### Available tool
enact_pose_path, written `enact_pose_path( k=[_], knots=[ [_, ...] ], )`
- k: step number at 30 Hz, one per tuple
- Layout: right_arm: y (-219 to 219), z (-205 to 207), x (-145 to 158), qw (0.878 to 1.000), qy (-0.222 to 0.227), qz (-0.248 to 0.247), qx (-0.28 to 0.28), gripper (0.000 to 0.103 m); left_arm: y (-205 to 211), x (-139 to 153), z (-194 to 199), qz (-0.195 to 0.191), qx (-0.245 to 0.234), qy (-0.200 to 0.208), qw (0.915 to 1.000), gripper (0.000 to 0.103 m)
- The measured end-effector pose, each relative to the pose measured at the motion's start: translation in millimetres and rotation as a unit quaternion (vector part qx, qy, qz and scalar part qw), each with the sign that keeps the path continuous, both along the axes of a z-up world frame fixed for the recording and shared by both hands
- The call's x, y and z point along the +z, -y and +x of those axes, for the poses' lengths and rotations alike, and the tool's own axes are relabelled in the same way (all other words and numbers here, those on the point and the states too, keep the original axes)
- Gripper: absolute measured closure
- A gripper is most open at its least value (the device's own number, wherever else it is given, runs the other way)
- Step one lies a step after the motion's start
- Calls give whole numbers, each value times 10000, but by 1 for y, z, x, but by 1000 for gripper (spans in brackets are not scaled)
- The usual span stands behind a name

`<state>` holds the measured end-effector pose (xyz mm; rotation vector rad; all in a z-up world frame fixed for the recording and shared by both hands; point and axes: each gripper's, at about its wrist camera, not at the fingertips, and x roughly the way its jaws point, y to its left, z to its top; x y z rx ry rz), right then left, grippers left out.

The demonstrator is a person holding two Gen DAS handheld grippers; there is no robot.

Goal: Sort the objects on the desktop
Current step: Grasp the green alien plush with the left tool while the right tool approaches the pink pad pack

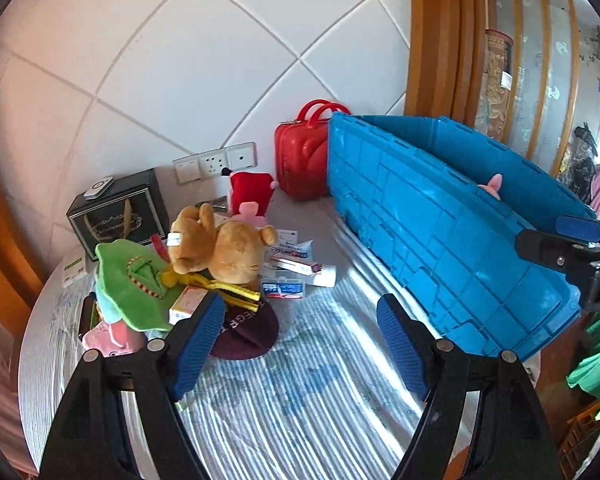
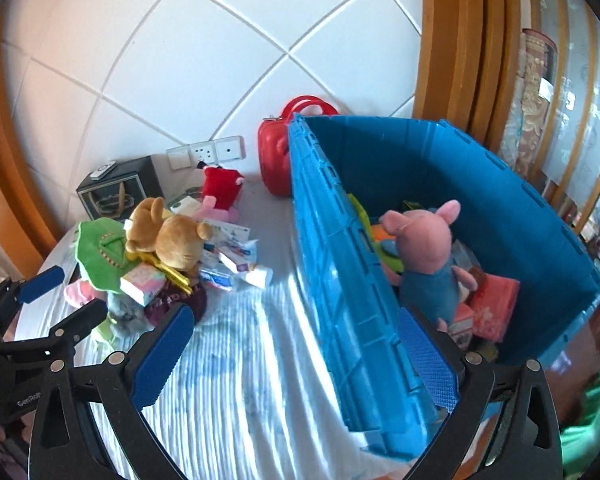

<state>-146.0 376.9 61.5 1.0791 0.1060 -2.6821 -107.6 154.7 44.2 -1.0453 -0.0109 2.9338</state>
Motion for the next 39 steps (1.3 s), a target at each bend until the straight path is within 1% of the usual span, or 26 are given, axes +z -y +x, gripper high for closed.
enact_pose_path(
  k=[4, 6, 8, 10, 14, 17, 20, 24, 27, 32, 36, 39],
  knots=[
    [24, -2, -18, 9997, 62, -131, 219, 0, 38, -25, 8, 43, 386, 112, 9992, 25],
    [40, -3, -30, 9993, 109, -111, 334, 0, 59, -41, 14, 13, 603, 176, 9980, 25],
    [55, -3, -41, 9989, 90, -104, 446, 0, 79, -55, 19, -54, 842, 224, 9962, 25],
    [68, -5, -51, 9980, 103, -145, 603, 0, 98, -69, 23, -34, 1064, 306, 9939, 25],
    [91, -9, -74, 9957, 216, -327, 836, 0, 136, -98, 33, 225, 1506, 501, 9871, 25],
    [103, -11, -91, 9949, 233, -380, 904, 0, 158, -120, 40, 250, 1763, 615, 9821, 25],
    [114, -17, -110, 9936, 404, -394, 981, 0, 180, -143, 40, 262, 2028, 759, 9759, 25],
    [125, -28, -135, 9919, 702, -377, 992, 0, 208, -178, 32, 389, 2312, 1006, 9669, 25],
    [132, -36, -154, 9908, 883, -296, 984, 0, 223, -204, 18, 409, 2452, 1215, 9610, 25],
    [141, -53, -183, 9876, 1228, -206, 956, 0, 234, -241, -15, 506, 2398, 1464, 9584, 25],
    [155, -70, -202, 9844, 1443, -104, 998, 0, 240, -265, -41, 696, 2464, 1609, 9532, 25],
    [171, -80, -211, 9821, 1499, -47, 1141, 0, 243, -272, -53, 851, 2361, 1578, 9550, 26]
  ],
)
